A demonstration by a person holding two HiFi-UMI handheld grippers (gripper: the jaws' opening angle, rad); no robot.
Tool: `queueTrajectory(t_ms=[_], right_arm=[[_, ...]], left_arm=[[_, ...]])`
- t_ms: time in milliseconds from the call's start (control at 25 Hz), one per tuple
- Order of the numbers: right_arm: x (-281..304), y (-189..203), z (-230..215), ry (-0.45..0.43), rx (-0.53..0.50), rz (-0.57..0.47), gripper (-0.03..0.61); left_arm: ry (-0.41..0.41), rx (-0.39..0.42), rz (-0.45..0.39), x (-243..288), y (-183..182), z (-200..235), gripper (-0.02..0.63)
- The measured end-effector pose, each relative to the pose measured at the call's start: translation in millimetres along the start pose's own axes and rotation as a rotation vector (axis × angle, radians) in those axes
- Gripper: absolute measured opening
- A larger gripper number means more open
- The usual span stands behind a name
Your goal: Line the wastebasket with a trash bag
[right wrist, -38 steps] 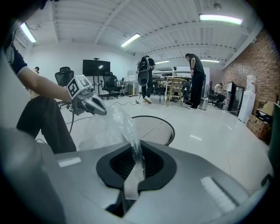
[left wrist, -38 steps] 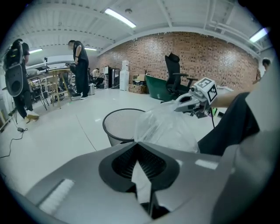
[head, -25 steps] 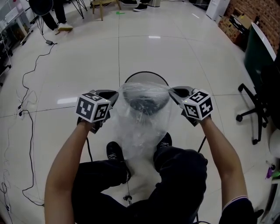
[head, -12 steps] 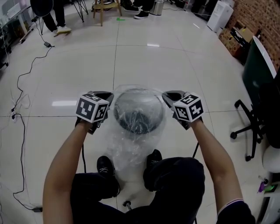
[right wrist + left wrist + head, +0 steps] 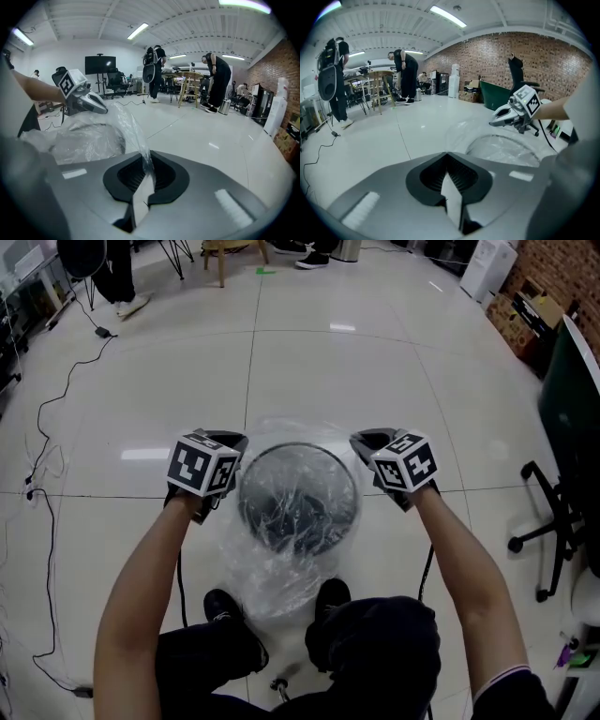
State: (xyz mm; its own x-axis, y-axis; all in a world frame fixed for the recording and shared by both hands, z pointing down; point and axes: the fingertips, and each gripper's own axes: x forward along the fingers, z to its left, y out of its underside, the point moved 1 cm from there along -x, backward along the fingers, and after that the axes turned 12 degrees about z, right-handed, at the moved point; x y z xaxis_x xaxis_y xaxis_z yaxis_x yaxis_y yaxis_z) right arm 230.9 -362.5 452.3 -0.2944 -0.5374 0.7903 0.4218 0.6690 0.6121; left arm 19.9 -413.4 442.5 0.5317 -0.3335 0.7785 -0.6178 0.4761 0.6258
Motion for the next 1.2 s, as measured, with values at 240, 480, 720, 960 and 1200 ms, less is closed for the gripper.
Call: queueTrajectory(t_ms=[240,480,720,960,1200], right_arm=[[34.8,0.7,-23.8,-0.029,-0.023,0.038,0.002],[76.8,8.8,-34.3,-0.06,-0.068,0.088,0.003],[114.8,37.5,-25.3,-0.115,-0.115,0.158,0.002],[141.8,55.6,-12.5,-0.168,-0.111,0.17,0.003],[162.1,81.2,0.8,-0.237,-0.062,0.184,0.002]], left_arm=[[0.028,-0.01,0.035,33.3,-4.0,16.6,0.012],[0.056,-0.019,0.1,67.2,7.8,32.5,0.012],[0.093,-0.063,0.18,95.6,36.8,35.0,0.012],[0.111,-0.088,0.23,114.1,68.0,39.8,0.012],[0.138,-0.122,0.273,132.8,97.0,40.4,0.012]])
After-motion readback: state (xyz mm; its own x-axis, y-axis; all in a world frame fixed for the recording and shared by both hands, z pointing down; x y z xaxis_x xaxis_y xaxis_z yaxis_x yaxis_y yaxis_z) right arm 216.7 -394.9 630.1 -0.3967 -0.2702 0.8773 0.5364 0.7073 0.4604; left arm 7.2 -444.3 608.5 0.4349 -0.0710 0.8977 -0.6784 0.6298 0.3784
